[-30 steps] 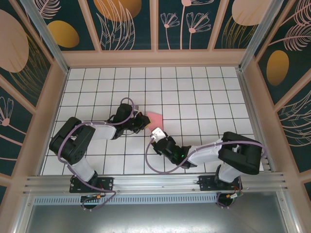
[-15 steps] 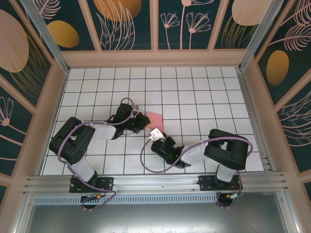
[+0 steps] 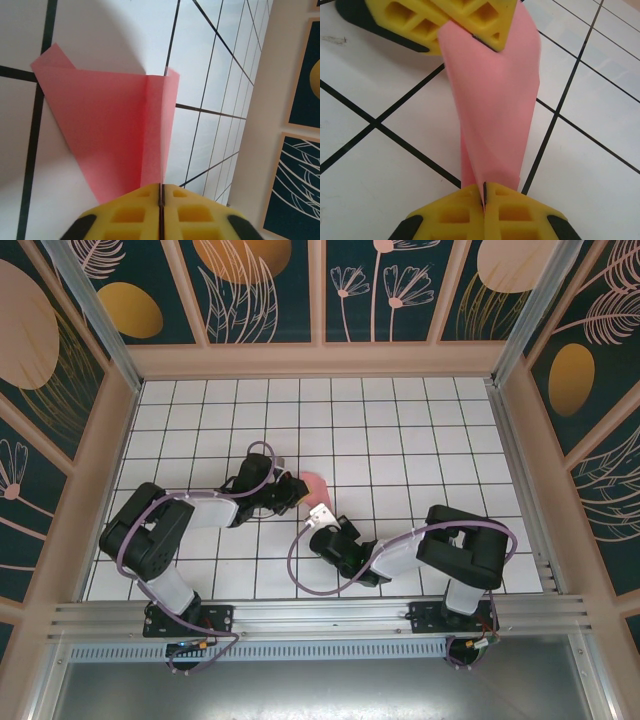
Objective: Fold a paper plane with a square sheet of paper (pick it up from the middle)
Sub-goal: Fold the wing for the fifth time at the center of the table.
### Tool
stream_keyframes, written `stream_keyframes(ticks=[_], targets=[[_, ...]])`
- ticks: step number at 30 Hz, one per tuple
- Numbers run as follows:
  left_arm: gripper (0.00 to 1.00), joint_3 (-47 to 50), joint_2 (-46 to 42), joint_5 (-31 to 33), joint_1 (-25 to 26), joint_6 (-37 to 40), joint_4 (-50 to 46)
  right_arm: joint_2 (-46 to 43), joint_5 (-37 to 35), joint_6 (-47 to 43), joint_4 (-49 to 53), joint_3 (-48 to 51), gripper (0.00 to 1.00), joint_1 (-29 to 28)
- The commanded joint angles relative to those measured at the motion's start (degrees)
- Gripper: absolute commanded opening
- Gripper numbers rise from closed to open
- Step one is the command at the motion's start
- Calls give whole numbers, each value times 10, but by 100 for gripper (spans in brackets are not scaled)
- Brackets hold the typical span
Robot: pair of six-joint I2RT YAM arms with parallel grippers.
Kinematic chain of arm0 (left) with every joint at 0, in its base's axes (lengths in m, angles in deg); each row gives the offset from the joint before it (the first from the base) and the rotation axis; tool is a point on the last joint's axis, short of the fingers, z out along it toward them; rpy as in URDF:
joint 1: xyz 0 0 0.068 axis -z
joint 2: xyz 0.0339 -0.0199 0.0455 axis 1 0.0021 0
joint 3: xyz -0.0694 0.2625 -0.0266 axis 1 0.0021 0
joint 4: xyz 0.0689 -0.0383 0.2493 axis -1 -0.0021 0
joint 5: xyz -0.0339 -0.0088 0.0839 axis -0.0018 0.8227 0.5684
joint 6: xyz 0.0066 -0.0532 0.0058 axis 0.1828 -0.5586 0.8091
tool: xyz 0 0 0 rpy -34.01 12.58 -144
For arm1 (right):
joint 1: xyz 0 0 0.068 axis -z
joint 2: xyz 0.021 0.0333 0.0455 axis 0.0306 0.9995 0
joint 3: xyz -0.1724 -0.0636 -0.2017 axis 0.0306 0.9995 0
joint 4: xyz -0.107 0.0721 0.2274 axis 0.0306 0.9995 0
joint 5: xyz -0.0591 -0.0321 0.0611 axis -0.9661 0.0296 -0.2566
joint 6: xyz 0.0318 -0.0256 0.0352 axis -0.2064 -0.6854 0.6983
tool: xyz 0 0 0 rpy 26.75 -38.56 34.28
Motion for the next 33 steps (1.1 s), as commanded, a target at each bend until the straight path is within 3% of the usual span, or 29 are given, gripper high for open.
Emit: stream_keyframes(ticks=[1, 3, 5, 8, 13, 20, 33], targets=[[25, 3, -36, 36, -3, 20, -47, -9, 11, 18, -10, 0, 1, 7], [31, 6, -59, 66, -3, 30, -78, -16, 26, 21, -16, 7, 0, 8], [46, 6, -87, 105, -3, 43, -120, -30, 46, 29, -32, 20, 0, 12], [57, 15, -133, 164, -3, 50, -168, -57, 100, 44, -57, 42, 0, 25], [65, 43, -212, 233, -3, 49, -199, -93, 195, 82, -80, 66, 0, 58], [67, 58, -243, 241, -3, 50, -199, -101, 301, 115, -89, 73, 0, 97], [66, 52, -207, 204, -3, 56, -187, -61, 335, 164, -49, 40, 2, 104]])
